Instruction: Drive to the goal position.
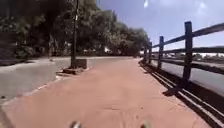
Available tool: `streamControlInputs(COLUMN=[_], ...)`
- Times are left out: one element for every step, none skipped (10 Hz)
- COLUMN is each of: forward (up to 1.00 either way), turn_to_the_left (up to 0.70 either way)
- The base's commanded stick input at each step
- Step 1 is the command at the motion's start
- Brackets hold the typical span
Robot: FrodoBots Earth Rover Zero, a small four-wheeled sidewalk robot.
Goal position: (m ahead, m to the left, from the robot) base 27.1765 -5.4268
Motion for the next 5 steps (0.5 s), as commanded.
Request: streamControlInputs(forward=[1.00,1.00,1.00,1.00,1.00], turn_to_the_left=[0.00,0.00,0.00,0.00,-0.20])
